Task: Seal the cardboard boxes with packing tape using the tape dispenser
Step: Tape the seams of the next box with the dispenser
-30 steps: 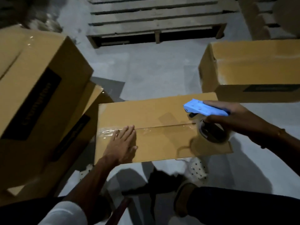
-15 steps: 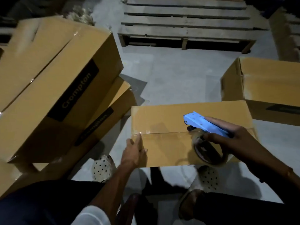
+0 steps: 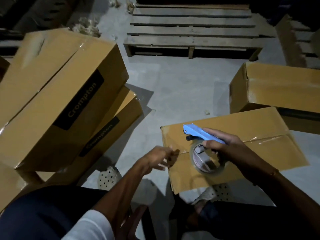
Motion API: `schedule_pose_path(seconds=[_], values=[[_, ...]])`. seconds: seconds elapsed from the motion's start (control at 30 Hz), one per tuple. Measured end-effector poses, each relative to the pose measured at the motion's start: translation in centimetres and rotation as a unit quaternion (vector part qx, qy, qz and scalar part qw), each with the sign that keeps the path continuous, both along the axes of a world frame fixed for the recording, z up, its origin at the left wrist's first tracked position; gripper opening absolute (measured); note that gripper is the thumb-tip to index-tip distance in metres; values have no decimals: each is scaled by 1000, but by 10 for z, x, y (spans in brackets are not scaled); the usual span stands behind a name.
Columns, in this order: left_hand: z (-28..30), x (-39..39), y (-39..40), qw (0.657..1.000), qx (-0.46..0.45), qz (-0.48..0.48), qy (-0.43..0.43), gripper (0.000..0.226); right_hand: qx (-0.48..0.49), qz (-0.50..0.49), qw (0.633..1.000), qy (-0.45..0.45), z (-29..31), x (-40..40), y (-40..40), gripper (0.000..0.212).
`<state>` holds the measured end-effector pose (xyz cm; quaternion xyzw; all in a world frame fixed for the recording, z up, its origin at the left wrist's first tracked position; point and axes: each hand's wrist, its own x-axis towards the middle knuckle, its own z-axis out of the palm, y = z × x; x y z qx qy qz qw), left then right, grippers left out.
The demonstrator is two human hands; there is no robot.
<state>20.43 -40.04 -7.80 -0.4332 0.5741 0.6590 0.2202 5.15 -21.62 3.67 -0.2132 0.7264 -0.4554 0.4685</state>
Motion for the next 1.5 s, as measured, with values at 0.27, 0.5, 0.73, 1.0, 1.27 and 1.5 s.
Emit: schedule_pose_path(seconds=[0.27, 0.5, 0.73, 1.0, 1.27, 1.5], values=[[40, -27, 4, 968, 188, 156, 54, 46, 37, 23, 994, 98, -11, 17, -2, 48], [28, -29, -6, 980, 52, 164, 100, 18, 93, 54, 971, 211, -19, 33, -2, 61], [17, -47, -64, 945, -310, -11, 108, 20, 139, 91, 925, 341, -12, 75, -4, 72], [-35, -62, -101, 872, -431, -216, 86, 15, 197, 132, 935, 263, -56, 112, 0, 79], [-69, -71, -115, 836, -473, -270, 67, 16, 230, 137, 939, 217, -82, 106, -22, 75], [-82, -77, -126, 800, -503, -310, 104, 14, 238, 151, 946, 162, -97, 113, -34, 74]])
